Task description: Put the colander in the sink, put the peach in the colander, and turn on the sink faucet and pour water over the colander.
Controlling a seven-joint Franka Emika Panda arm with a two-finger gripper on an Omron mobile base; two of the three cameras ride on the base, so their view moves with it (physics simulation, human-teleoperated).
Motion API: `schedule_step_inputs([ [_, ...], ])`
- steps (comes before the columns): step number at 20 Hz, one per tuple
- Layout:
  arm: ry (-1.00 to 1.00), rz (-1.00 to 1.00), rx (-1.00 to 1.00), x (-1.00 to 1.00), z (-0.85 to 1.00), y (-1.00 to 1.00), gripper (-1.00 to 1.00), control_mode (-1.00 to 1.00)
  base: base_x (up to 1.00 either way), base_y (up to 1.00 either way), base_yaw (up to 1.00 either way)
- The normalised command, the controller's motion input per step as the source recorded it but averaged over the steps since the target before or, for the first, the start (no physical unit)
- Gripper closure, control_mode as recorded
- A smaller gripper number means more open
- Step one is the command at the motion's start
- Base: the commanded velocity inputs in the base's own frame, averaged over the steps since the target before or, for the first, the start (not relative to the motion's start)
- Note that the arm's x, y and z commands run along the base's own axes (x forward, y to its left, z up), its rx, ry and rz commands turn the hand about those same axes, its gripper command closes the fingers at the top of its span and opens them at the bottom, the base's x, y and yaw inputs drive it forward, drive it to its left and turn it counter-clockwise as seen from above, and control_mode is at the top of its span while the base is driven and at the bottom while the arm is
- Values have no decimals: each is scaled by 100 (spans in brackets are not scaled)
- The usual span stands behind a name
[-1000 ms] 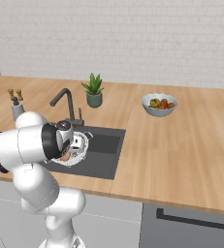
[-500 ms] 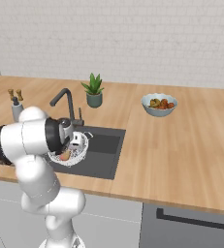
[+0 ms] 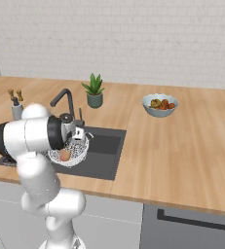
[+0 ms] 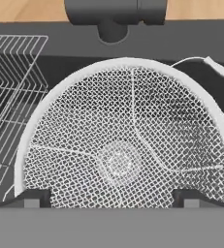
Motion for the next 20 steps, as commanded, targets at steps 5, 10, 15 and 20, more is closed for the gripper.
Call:
schedule_step_inputs([
  [5, -4, 0, 8, -30, 60, -40, -100, -100, 0, 0, 0],
  [10, -6, 0, 8, -13, 68, -22, -100, -100, 0, 0, 0],
  [15, -14, 0, 15, 6, 18, -10, -100, -100, 0, 0, 0],
  [20, -18, 1, 15, 34, 23, -1, -100, -100, 0, 0, 0],
])
